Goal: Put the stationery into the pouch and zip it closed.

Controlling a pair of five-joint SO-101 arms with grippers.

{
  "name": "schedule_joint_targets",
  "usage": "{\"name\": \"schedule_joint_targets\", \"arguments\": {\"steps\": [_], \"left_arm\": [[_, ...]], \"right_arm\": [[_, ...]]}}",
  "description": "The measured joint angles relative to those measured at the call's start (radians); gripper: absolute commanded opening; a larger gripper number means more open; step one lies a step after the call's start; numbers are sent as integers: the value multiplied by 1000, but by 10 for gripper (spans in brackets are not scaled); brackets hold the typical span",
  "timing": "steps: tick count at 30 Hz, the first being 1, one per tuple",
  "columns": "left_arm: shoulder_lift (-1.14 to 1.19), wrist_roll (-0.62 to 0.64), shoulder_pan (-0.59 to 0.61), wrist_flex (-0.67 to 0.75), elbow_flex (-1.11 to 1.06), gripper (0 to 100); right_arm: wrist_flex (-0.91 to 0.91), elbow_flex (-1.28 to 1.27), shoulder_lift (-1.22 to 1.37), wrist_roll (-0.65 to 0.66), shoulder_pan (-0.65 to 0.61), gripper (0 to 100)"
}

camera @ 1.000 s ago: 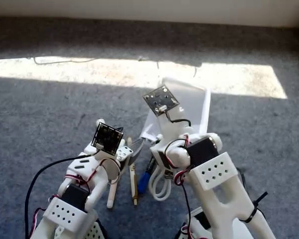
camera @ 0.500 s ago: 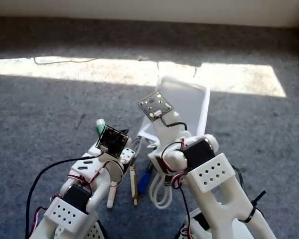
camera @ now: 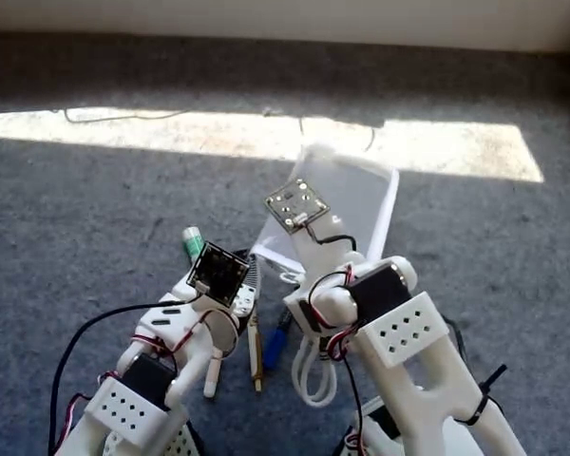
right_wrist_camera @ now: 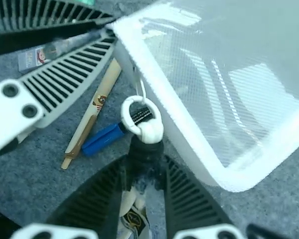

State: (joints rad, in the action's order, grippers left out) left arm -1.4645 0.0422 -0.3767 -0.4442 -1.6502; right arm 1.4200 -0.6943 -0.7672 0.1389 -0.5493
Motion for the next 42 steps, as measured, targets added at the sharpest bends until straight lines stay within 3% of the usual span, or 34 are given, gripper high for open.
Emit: {"name": "schedule_joint_targets", "arguments": {"steps": [4, 13, 24, 42], "left_arm": [[0, 0, -2, -8, 2, 7], [0, 0, -2, -235, 140, 7], [-2, 5, -2, -319, 209, 7], [0, 5, -2, -393, 273, 7]], "right_arm": [[11, 0, 0, 43, 44, 7], [25, 0, -32, 107, 158, 5], [89, -2, -233, 189, 298, 5], [91, 0, -255, 236, 456, 5]]}}
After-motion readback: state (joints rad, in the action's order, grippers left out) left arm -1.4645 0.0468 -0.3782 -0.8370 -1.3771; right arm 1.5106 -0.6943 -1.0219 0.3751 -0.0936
